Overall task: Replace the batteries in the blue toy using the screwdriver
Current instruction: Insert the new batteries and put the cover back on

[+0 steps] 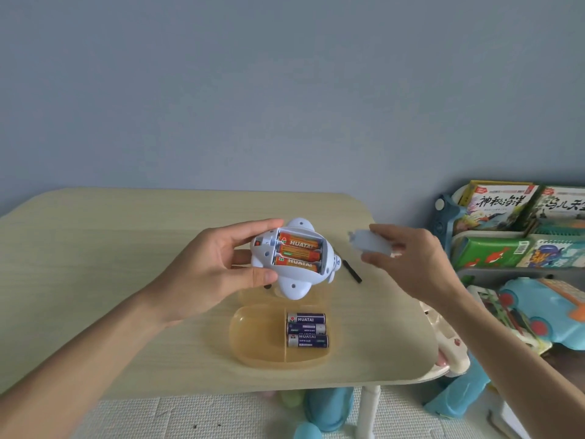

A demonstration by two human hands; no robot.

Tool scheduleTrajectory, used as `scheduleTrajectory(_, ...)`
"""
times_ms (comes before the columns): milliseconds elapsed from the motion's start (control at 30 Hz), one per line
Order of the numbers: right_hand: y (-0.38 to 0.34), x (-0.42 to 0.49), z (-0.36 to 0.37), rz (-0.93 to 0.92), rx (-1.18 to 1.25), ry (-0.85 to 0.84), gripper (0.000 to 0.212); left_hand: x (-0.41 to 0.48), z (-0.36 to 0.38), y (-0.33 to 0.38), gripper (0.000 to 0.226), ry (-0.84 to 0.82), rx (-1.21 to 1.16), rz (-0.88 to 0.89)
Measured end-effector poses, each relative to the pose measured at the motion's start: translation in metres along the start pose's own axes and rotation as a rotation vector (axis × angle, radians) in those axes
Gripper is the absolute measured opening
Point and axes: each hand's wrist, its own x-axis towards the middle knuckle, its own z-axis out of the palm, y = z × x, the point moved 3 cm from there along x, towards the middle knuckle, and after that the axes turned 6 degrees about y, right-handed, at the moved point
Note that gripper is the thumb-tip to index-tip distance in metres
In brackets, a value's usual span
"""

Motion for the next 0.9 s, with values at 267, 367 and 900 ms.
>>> scheduleTrajectory(267,-0.089,-0.045,-0.041,-0.259,0.404,-0.115,0.065,0.001,0.017,0.009,0.074,-0.026,-0.015,0.016)
scheduleTrajectory(367,-0.107,-0.06,-0.035,-0.344,0.298,-0.14,0.067,0.0,0.025,0.015,0.065,-0.048,-0.005,0.032)
scheduleTrajectory(900,-0.098,-0.067,-0.023,-0.334,0.147,-0.186,0.061,-0.011,0.022,0.019,0.071,-0.025,-0.038,0.022)
